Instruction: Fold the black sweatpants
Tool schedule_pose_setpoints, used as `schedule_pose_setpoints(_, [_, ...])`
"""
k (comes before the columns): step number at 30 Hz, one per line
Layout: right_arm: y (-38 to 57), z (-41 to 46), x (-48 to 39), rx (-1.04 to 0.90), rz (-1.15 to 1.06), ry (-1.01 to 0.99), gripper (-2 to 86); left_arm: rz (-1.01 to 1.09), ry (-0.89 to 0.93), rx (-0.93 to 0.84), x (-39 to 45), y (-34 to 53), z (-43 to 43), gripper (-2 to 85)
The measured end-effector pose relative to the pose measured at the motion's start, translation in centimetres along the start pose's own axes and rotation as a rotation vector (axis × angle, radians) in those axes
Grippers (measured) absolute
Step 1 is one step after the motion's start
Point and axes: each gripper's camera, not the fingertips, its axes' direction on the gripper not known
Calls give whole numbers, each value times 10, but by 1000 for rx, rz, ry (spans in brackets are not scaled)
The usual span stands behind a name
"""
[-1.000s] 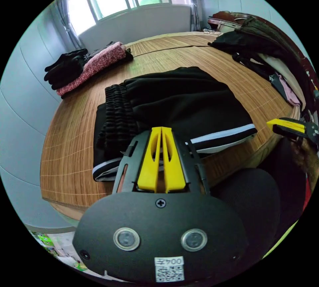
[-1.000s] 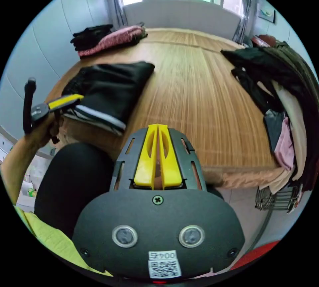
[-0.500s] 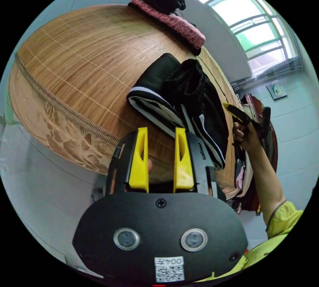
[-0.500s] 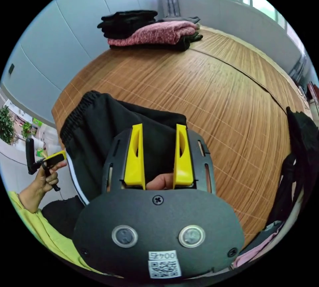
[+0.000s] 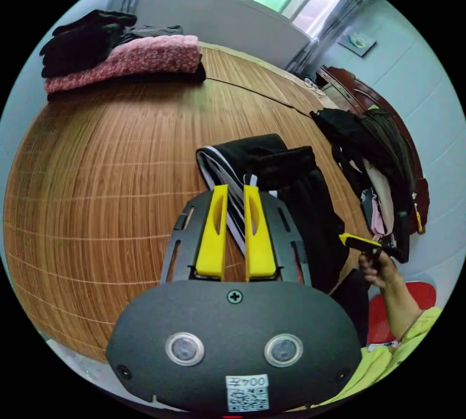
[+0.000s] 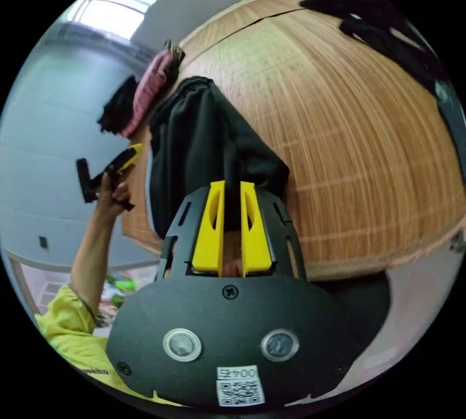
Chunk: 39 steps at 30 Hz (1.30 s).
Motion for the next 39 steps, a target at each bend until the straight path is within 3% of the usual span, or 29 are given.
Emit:
schedule_pose_setpoints(3, [84,-40,27,189,103,-158,40,24,15,38,20,15,-26,62])
schedule_pose_setpoints(10, [172,-60,-29,221,-268,187,54,183,-137,28,57,195,-31,56])
schedule_pose_setpoints(13, [174,-53,-61,248,-357,256,63,176,-177,51,63,224,-22,64])
schedule_pose_setpoints(19, [156,-15,-110,175,-440,398,109,222,-177,10,76,210,-2,72])
schedule_pose_setpoints(25, [156,0,-131,163,-413,452,101,231,-158,-42,76,217,10,74])
schedule_pose_setpoints(30, [166,6,-162,184,-469,530,121,248,-176,15,87,218,12,84])
schedule_pose_setpoints(39, [153,20,-181,185,-423,609,40,271,-202,35,104,203,16,42])
